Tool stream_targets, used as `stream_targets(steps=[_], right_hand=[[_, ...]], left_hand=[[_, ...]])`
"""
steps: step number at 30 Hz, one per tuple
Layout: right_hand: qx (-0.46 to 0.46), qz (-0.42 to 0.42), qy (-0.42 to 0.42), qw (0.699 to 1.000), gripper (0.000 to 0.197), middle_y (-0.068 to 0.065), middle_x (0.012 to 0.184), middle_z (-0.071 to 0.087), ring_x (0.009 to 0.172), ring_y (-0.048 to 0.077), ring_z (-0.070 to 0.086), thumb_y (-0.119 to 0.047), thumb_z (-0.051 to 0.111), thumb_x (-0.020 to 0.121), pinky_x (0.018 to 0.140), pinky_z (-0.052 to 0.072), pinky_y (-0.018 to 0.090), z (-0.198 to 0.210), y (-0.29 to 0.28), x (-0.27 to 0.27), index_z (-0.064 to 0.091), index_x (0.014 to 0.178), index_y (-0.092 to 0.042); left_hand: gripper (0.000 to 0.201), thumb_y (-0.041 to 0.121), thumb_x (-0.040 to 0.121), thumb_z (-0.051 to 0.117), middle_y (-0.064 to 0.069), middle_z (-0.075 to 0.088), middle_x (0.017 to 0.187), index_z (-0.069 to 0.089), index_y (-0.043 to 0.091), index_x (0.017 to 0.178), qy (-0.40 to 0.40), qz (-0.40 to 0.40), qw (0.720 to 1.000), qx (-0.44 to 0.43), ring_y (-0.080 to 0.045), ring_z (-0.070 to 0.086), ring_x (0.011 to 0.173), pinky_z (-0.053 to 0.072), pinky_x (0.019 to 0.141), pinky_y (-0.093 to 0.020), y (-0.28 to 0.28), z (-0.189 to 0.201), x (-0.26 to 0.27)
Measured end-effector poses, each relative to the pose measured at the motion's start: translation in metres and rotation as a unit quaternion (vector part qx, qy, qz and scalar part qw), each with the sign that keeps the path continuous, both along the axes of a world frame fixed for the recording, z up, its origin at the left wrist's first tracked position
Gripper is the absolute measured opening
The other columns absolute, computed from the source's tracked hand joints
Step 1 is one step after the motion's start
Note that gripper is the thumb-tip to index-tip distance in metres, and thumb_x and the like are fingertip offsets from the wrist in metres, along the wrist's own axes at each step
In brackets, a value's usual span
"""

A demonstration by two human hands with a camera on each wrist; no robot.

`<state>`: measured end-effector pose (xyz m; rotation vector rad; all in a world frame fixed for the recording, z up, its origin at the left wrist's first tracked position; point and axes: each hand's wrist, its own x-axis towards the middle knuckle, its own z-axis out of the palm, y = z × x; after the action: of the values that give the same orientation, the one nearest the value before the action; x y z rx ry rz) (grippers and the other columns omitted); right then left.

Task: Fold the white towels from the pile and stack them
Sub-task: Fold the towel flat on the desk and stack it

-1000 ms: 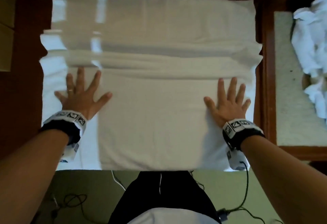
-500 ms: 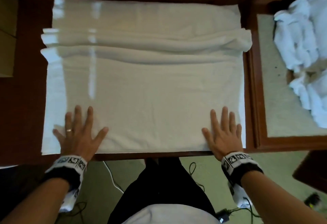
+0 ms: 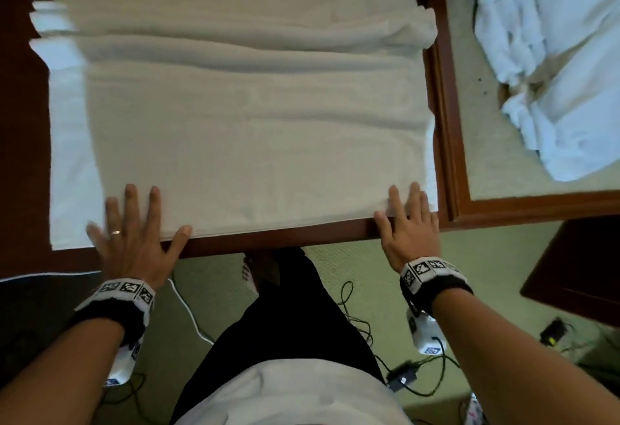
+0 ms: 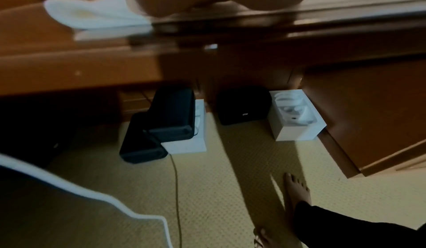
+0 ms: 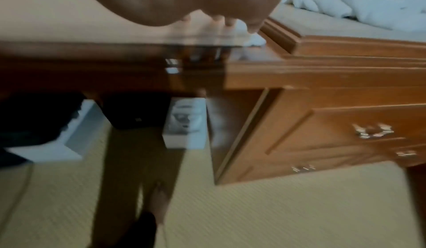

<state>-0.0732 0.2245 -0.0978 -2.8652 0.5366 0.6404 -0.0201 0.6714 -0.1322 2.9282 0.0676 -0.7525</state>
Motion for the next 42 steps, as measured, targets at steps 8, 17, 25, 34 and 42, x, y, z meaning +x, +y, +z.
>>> stream_targets(steps=[8,17,25,34,42], right_hand=[[0.016,-0.157,-0.126,0.979,0.046,0.021,0.143,0.045,0.131,0.038,0.040,-0.038,0.034,0.102,0.108,0.032,0.046,0.004,-0.020,-0.005,0.055,0.130,-0.008],[0.078,-0.352,-0.029,0.932,0.030,0.017,0.124,0.062,0.102,0.034,0.059,-0.025,0.065,0.091,0.085,0.046,0.035,0.023,-0.050,0.048,0.064,0.116,-0.009],[-0.001,-0.233,-0.008,0.972,0.027,0.017,0.095,0.065,0.077,0.033,0.054,-0.035,0.053,0.096,0.071,0.044,0.035,0.024,-0.070,0.013,0.059,0.085,-0.011],[0.003,0.087,-0.065,0.994,0.092,0.012,0.162,0.010,0.145,0.038,0.019,-0.047,0.065,0.081,0.109,0.030,0.054,0.014,-0.005,0.005,0.016,0.156,-0.025],[-0.039,0.224,-0.009,0.974,0.099,0.019,0.163,-0.014,0.148,0.048,-0.005,-0.008,0.061,0.088,0.117,0.018,0.059,-0.021,0.013,-0.016,-0.008,0.157,-0.025]], left_hand=[[0.104,0.092,0.075,0.013,0.003,-0.021,0.165,-0.010,0.033,0.158,-0.036,-0.011,0.999,-0.022,-0.030,-0.012,0.153,-0.009,0.117,-0.054,-0.002,-0.002,-0.018],[0.117,0.102,0.062,0.019,0.000,-0.028,0.163,-0.011,0.041,0.156,-0.034,-0.070,0.997,0.017,-0.029,-0.020,0.150,-0.018,0.113,-0.054,-0.010,0.001,-0.019],[0.107,0.092,0.072,0.039,-0.004,-0.021,0.166,-0.005,0.044,0.157,-0.065,-0.106,0.992,0.033,-0.035,-0.012,0.151,0.004,0.114,-0.068,-0.007,-0.006,-0.025],[0.094,0.071,0.079,0.052,-0.009,-0.001,0.168,0.011,0.042,0.158,-0.078,-0.115,0.990,0.029,-0.049,0.010,0.148,0.018,0.107,-0.075,-0.004,-0.007,-0.032],[0.090,0.038,0.082,0.074,-0.012,0.018,0.165,0.025,0.038,0.156,-0.076,-0.118,0.989,0.045,-0.047,0.021,0.145,0.025,0.105,-0.073,-0.003,0.004,-0.041]])
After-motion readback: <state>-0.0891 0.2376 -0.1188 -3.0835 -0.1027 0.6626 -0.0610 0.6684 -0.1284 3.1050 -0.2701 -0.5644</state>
